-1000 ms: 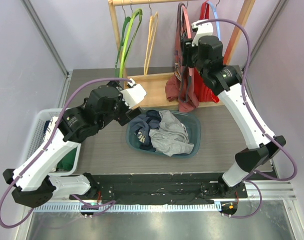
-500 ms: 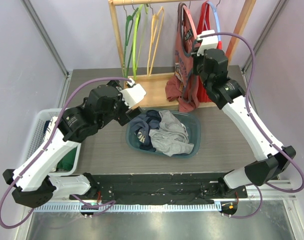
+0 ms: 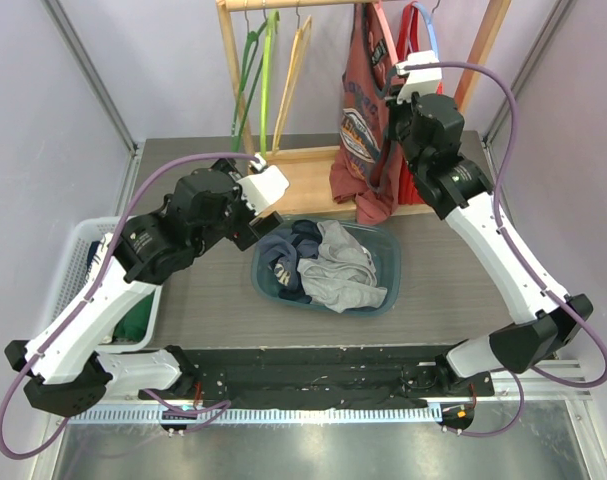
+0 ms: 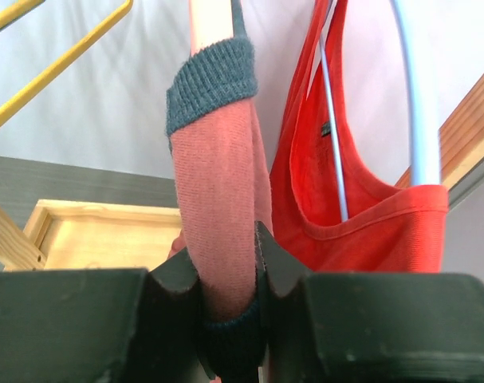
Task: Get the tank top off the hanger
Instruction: Pick up the hanger from the clothesline.
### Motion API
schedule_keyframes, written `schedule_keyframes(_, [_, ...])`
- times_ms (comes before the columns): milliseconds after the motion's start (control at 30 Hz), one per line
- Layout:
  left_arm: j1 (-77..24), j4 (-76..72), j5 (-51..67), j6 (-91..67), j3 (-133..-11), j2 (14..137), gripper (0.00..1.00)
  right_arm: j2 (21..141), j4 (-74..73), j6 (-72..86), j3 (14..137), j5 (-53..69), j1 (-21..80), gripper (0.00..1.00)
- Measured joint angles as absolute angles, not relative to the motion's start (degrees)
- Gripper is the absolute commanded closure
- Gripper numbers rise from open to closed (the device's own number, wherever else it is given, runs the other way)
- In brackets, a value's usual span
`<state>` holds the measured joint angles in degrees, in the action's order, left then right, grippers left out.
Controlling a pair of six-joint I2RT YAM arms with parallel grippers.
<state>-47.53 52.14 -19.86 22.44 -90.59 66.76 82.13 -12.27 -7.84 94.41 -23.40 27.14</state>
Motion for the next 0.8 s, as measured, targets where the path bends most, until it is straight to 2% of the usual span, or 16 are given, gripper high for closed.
schedule_keyframes(200, [-47.4, 52.1, -19.7, 22.4, -90.6, 66.5, 0.01, 79.2, -11.6, -7.5, 91.3, -22.8, 27.0, 0.99])
schedule_keyframes(500, [-47.1, 52.1, -19.4, 22.4, -90.6, 66.4, 0.01, 66.5, -16.7, -5.6, 83.2, -18.9, 26.9, 0.99])
schedule_keyframes(800, [-46.7, 52.2, -18.8, 21.5, -91.4, 66.4, 0.02, 58.0, -26.4, -3.9, 86.1, -14.3, 26.9, 0.99])
